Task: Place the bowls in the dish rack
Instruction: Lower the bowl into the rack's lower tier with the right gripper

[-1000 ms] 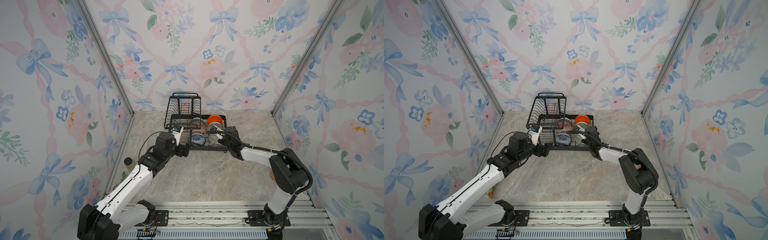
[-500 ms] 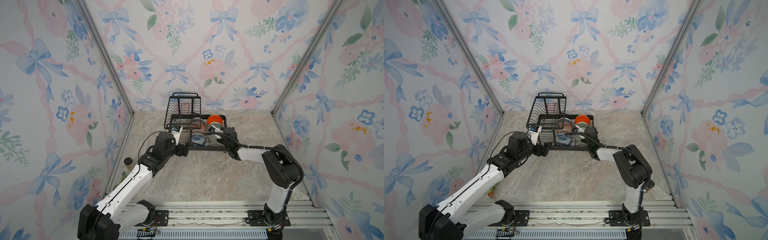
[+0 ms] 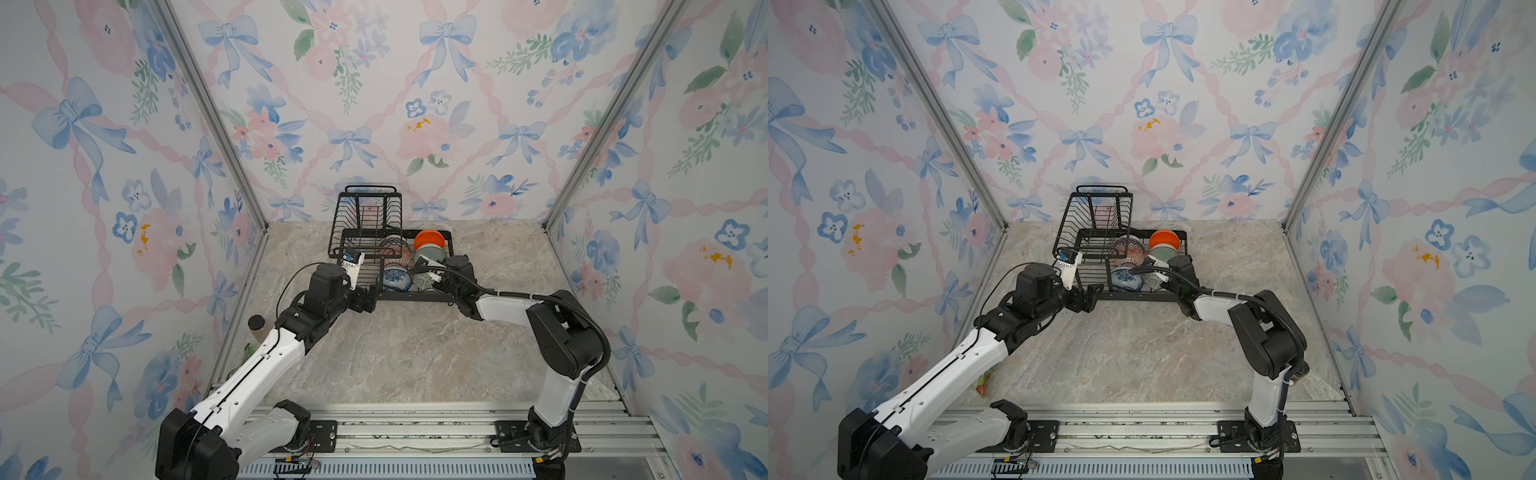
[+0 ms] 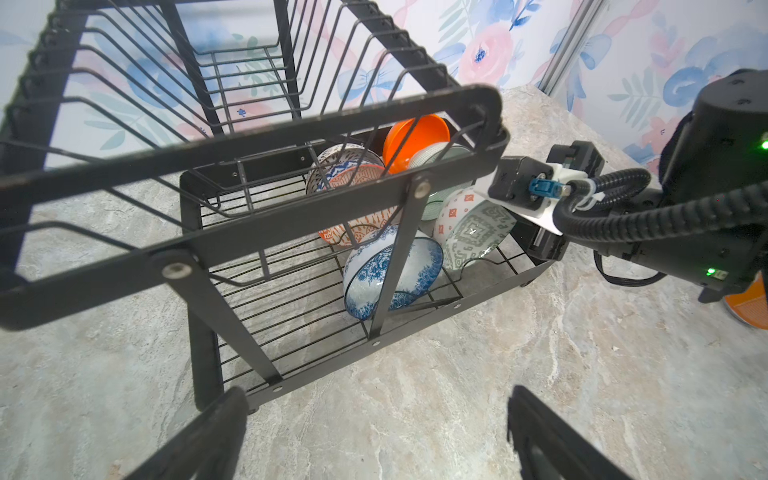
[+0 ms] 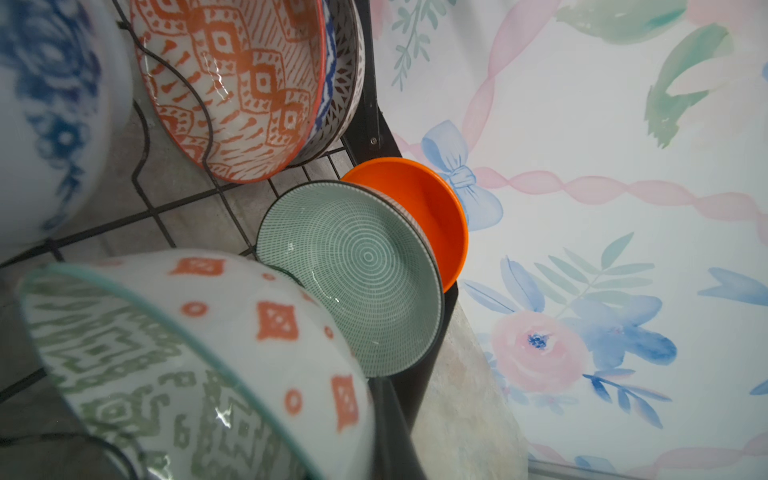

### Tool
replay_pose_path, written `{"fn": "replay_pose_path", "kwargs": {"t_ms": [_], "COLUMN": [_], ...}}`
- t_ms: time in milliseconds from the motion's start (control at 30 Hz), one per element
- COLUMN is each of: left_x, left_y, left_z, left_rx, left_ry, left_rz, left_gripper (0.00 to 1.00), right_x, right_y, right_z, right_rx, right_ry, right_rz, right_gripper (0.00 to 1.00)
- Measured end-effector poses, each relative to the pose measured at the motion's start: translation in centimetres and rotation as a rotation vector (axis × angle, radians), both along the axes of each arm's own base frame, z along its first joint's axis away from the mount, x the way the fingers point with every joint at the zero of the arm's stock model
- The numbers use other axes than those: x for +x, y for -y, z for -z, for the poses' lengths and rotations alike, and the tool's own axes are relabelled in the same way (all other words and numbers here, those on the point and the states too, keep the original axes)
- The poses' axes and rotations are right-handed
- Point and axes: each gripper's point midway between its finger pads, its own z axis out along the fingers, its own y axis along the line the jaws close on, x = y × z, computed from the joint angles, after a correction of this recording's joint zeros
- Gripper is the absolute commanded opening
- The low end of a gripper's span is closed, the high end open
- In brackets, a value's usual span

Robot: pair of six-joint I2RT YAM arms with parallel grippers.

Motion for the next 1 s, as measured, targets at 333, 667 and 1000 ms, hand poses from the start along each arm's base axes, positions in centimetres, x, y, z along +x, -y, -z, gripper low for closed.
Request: {"fn": "replay_pose_path", "kwargs": {"t_ms": [333, 667, 1000], "left_x": [0.09, 0.06, 0.06], "left_y": [0.09, 0.13, 0.14], "left_z": [0.34, 0.34, 0.34], "left_rx": [0.003, 0.002, 0.001], "left_ry": [-0.010, -0.010, -0.010], "left_rz": [0.003, 0.005, 0.006], "left_gripper": [0.98, 0.98, 0.98], "right_x": [-0.17, -0.05, -0.07], "right_y": [0.35, 0.07, -0.18], "right_z": [0.62, 0.89, 0.96], "right_rx": [0.026, 0.039, 0.062], "right_ry": [-0.130, -0.194, -0.233], "right_rz": [0.009, 0.022, 0.034], "right_gripper": [0.00, 0.00, 0.16]}}
